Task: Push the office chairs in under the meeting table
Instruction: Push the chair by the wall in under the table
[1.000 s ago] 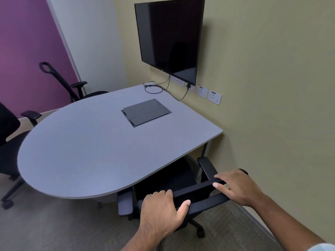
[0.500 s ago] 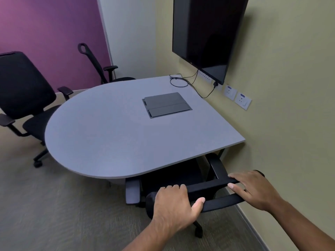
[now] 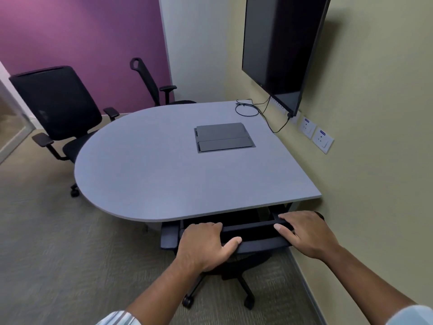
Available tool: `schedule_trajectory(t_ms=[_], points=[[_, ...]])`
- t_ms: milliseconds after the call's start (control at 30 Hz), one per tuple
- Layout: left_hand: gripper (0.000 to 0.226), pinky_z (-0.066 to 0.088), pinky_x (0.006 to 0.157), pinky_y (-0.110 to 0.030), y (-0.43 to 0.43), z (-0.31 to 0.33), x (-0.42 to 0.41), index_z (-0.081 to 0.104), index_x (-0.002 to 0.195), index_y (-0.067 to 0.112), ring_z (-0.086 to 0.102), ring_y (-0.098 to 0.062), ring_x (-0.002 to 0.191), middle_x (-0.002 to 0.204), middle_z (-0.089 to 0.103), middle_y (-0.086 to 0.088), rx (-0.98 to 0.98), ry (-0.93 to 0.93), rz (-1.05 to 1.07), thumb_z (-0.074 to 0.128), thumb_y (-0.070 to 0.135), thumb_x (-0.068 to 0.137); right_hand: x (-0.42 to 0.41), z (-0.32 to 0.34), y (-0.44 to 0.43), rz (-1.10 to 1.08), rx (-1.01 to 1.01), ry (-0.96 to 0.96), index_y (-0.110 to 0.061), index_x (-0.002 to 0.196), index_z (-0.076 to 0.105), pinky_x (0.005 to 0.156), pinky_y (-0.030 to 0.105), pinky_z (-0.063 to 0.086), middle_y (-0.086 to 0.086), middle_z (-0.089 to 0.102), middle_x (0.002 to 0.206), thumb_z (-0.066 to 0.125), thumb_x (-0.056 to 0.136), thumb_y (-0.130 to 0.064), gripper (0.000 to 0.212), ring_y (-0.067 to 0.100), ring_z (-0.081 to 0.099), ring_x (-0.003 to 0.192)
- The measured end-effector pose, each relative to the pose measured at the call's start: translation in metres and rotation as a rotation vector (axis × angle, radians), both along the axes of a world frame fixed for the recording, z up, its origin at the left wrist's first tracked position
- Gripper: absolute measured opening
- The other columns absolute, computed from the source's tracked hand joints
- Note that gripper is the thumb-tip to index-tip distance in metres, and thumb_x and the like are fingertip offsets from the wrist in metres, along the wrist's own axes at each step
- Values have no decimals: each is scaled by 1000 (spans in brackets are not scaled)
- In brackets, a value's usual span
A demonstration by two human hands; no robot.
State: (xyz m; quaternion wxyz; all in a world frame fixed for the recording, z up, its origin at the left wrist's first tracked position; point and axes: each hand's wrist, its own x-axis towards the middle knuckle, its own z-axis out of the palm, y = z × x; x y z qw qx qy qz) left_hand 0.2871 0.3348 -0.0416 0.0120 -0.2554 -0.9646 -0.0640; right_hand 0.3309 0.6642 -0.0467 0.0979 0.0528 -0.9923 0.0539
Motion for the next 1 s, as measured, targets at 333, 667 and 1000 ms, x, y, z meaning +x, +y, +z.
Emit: schedule_trajectory(t_ms=[333, 667, 1000], points=[[80, 60, 76, -43, 36, -2, -19, 68, 96, 25, 67, -17, 77, 81, 70, 6, 14, -17, 52, 22, 91, 95, -27, 4, 34, 15, -44, 48, -24, 103, 77, 74, 42, 56, -5, 78, 92, 21, 103, -81, 80, 23, 72, 86], [73, 50, 66, -39, 61, 0, -40, 52, 78, 24, 57, -15, 67, 71, 60, 7, 30, 18, 63, 26, 90, 96, -48, 3, 55, -8, -38, 66, -16, 128, 76, 91, 47, 58, 1, 81, 120, 25, 101, -81, 87, 28, 75, 109], [75, 55, 68, -41, 63, -6, -64, 51, 76, 25, 56, -13, 64, 70, 59, 7, 21, 43, 75, 23, 92, 97, -61, 13, 53, -20, -46, 32, -17, 132, 75, 97, 51, 57, 0, 79, 126, 27, 99, -78, 84, 27, 74, 113]])
